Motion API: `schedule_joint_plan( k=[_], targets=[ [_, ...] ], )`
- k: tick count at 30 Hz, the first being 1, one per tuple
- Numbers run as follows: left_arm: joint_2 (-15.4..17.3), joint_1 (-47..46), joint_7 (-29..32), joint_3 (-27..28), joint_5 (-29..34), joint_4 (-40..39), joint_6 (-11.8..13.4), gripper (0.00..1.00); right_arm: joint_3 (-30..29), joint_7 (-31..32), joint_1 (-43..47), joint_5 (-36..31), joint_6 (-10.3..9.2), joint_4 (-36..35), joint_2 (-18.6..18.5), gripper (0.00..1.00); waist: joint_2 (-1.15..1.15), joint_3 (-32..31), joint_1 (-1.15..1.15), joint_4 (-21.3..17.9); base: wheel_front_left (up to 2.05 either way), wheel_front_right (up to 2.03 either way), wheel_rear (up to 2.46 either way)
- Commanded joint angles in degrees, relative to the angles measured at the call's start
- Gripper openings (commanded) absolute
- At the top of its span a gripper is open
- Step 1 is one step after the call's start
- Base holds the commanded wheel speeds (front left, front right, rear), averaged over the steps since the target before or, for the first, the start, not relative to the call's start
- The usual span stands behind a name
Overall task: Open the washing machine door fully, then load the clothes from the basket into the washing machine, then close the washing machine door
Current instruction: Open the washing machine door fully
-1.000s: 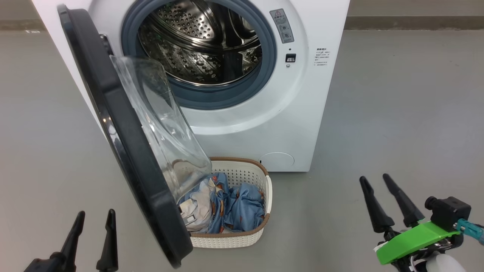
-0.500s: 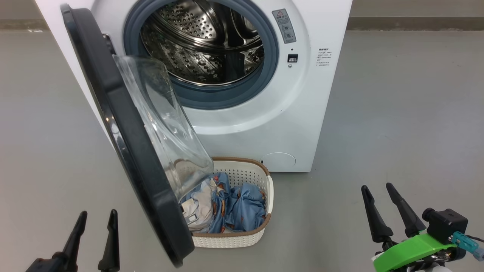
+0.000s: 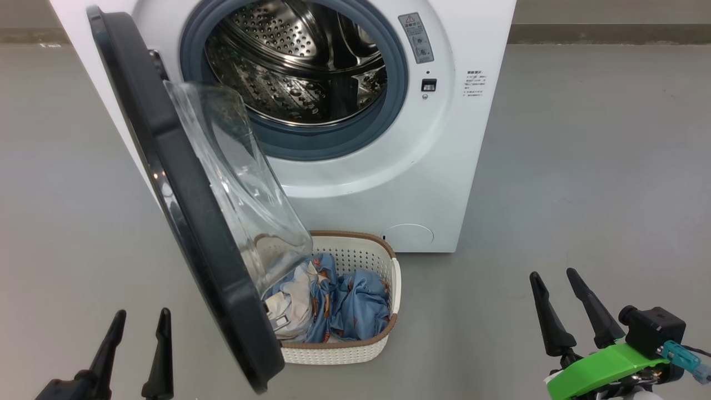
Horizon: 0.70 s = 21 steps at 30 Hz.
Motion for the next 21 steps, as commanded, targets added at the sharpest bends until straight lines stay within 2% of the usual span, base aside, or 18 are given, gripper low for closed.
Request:
schedule_joint_plan(
  k=[1,21],
  targets=[
    [1.18,-1.70,-0.47,1.89,-0.06,-1.47,-0.17,1.00,1.33,-0.70,-0.17,-0.46,0.09,-1.24,-0.14,1.00,0.00,0.00,0.00,-0.01,0.00,0.00,0.00],
    [0.70,-2.10,-0.47,1.91,0.02,-1.27,-0.18,1.00,1.21,-0.70,-0.39,-0.71,0.09,-0.93,0.01,1.00,0.00,-0.22,0.00,0.09,0.00,0.00,0.00]
  ],
)
